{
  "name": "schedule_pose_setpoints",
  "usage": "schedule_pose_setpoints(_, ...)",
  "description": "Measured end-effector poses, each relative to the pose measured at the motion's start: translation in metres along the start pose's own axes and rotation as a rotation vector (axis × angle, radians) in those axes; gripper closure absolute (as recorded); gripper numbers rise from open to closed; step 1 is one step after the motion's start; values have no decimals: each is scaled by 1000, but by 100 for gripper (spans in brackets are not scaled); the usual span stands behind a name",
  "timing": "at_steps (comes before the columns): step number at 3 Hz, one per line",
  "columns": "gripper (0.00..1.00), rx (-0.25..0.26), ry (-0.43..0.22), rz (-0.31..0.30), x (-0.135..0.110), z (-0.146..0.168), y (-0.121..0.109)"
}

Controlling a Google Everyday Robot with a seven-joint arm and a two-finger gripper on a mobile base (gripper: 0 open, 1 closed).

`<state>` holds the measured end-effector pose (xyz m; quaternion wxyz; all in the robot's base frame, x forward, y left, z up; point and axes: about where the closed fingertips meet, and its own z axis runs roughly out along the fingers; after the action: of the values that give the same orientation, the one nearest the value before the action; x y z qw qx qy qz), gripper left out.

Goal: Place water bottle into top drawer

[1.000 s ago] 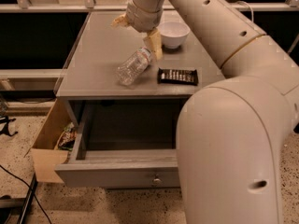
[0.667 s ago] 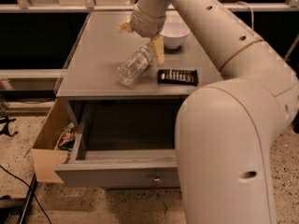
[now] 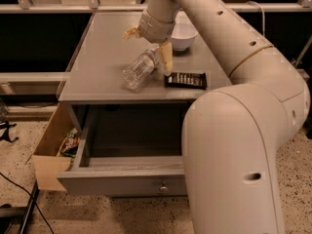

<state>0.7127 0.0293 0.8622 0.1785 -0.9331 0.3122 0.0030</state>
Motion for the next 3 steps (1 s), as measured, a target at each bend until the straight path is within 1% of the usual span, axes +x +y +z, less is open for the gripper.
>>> schedule_pose_setpoints(1, 0, -1, -2, 0, 0, 1, 0)
schedule_pose_setpoints(2, 3, -15, -20, -16, -8, 11, -3)
schedule_pose_setpoints(3, 9, -22, -26, -25, -13, 17, -6)
